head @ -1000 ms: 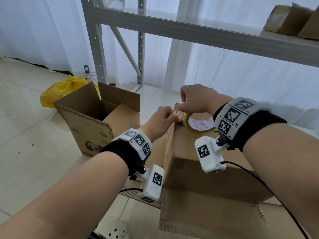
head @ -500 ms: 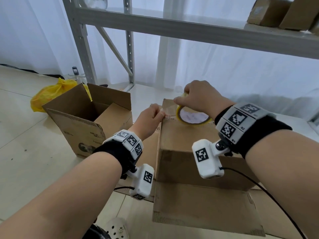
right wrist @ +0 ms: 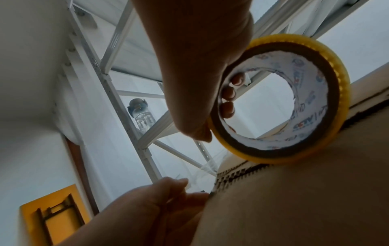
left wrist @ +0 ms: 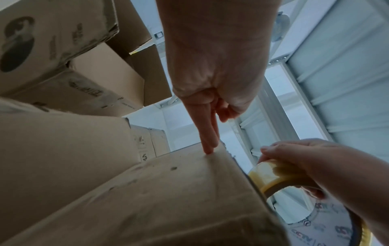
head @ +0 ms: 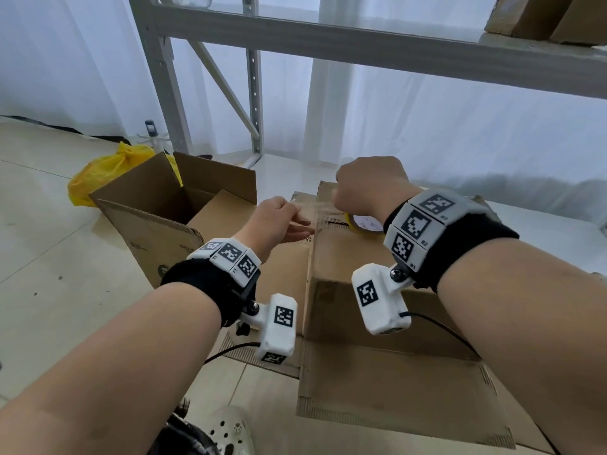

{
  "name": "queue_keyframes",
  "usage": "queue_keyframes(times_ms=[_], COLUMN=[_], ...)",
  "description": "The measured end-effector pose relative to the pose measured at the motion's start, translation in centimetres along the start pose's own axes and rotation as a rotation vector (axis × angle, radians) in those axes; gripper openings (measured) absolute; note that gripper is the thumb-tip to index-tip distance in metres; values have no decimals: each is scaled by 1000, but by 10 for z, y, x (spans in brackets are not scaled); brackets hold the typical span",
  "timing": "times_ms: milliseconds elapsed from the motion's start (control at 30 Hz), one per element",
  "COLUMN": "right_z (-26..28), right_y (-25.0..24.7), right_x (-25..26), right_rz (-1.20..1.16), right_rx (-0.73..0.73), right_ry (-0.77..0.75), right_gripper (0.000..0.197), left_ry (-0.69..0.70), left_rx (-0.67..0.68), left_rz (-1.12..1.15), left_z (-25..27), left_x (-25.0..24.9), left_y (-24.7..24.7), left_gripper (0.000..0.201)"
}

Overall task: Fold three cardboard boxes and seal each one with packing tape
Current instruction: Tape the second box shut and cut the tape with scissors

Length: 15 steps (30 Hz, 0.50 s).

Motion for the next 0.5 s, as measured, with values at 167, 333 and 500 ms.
queue_keyframes(times_ms=[167,333,500], right_z=[-1,-5,-11], right_y=[-2,-1,2], right_x=[9,9,17], right_rz=[80,105,159], right_rx=[-3,-11,-2], right_ry=[-37,-30,-38], right_gripper=[19,17,29], left_ry=[-63,-59,-79], left_rx=[-24,-68,-118], left_rz=[-107,-184,-281], left_z=[4,4,1], left_x=[12,6,6], left_y=[-3,-6,-8], left_gripper=[18,23,23])
Point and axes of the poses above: each hand's wrist, its own z-axis away from the middle knuckle, its own y-axis out of the palm, x = y × z, the point moved 6 cm from there along -z, towards the middle knuckle, and after that the axes turned 12 degrees about z, right-handed, at the moved point
